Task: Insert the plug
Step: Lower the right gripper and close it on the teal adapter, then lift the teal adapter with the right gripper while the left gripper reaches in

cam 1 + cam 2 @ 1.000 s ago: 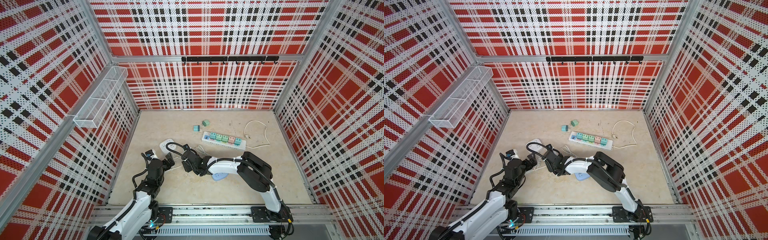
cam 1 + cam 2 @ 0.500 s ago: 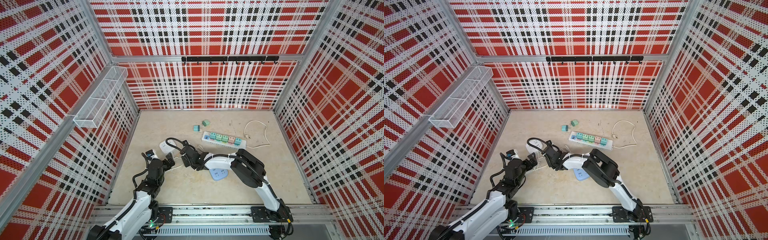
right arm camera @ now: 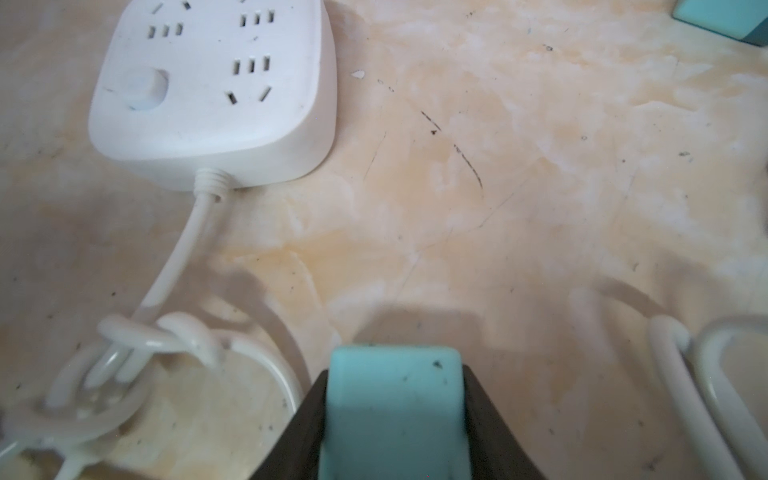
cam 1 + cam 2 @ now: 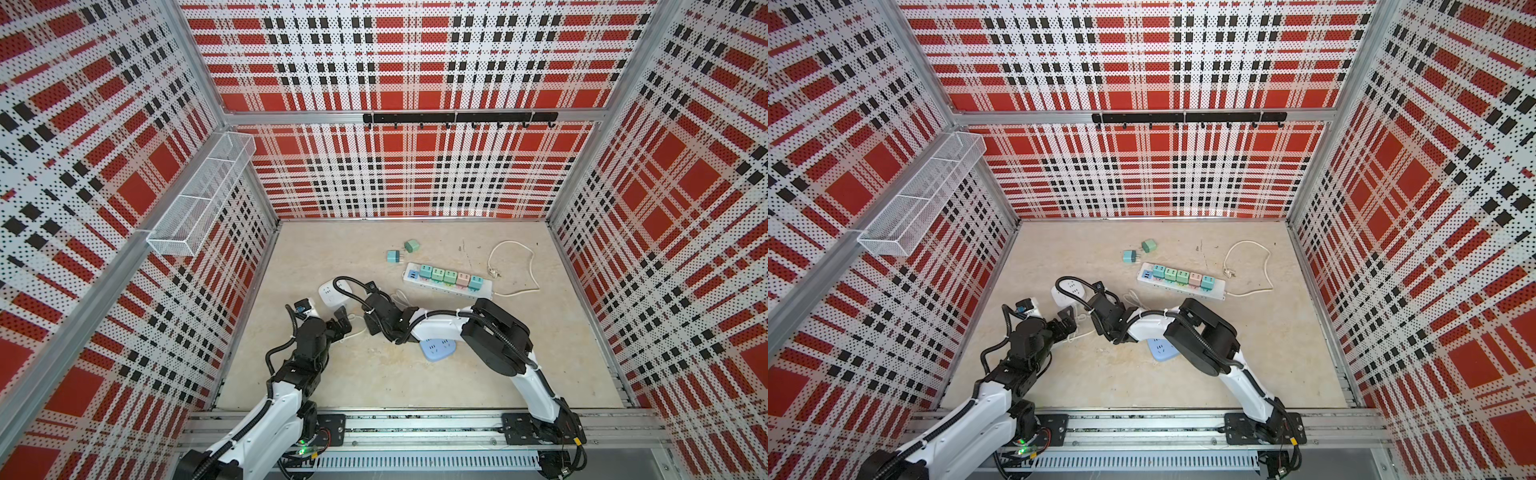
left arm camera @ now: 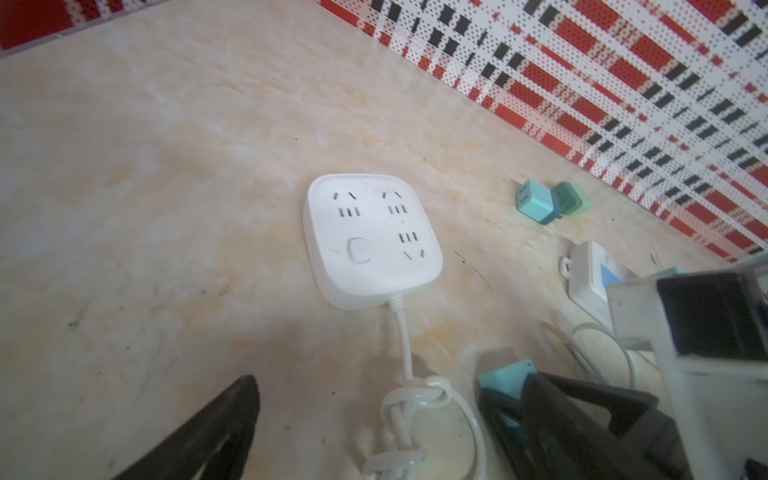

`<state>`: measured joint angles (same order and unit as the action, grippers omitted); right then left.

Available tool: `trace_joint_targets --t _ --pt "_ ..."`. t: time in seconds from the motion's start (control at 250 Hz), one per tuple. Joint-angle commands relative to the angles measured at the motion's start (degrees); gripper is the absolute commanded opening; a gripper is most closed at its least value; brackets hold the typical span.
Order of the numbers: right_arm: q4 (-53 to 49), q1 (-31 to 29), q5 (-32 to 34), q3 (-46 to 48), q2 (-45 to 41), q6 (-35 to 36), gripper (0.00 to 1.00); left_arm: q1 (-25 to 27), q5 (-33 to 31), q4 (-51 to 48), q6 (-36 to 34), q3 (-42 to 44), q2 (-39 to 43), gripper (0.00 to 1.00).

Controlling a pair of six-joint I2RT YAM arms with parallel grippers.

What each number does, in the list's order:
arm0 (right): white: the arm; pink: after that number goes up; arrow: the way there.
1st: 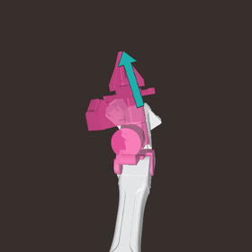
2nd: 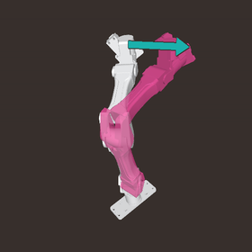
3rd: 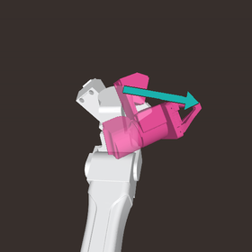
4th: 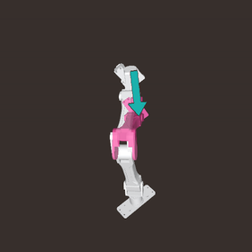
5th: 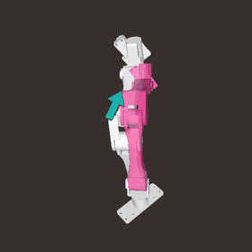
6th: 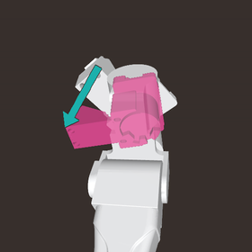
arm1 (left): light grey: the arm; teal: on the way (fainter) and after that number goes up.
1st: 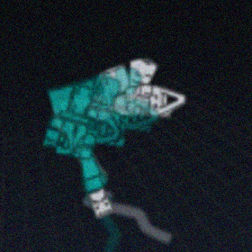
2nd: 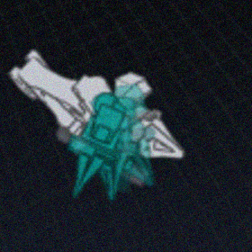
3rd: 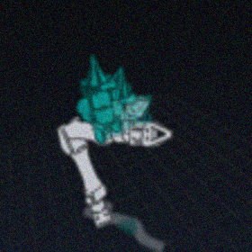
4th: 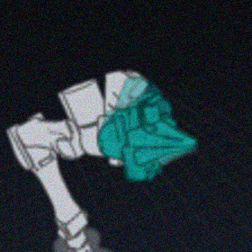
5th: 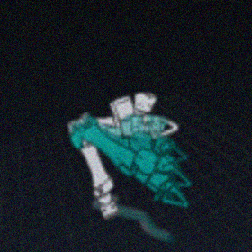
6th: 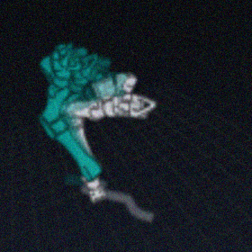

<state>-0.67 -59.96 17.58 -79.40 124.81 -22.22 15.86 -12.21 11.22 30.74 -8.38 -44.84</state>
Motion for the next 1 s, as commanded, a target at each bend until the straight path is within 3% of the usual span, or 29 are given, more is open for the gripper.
trace_joint_targets --t 0.0,0.184,0.376,0.56,0.748,0.86,0.997 --pt "5.3 0.0 -0.9 4.7 -6.4 4.9 0.30 -0.1 6.0 1.1 -3.6 -2.6 -0.4 0.99" --pt "16.2 0.1 1.3 15.2 -20.0 17.9 0.23 -3.5 16.5 1.4 -3.5 -2.2 2.8 0.99" --pt "36.8 0.4 1.5 34.5 -33.0 33.5 0.21 1.1 21.5 0.1 -6.9 -4.9 9.0 0.92" --pt "50.0 0.8 2.6 47.3 -39.0 43.2 0.16 16.5 18.1 -0.7 -10.0 -10.9 4.8 0.90" --pt "57.1 1.4 1.6 55.5 -44.2 46.5 0.16 32.3 11.3 -0.7 -16.9 -16.8 -1.7 0.90" --pt "60.8 2.0 -1.3 58.5 -45.3 45.6 0.16 36.9 9.9 -0.7 -18.4 -18.8 -3.9 0.90" --pt "62.4 1.9 -4.5 59.8 -45.2 43.9 0.15 37.9 14.0 -0.7 -18.4 -20.1 -5.1 0.90"
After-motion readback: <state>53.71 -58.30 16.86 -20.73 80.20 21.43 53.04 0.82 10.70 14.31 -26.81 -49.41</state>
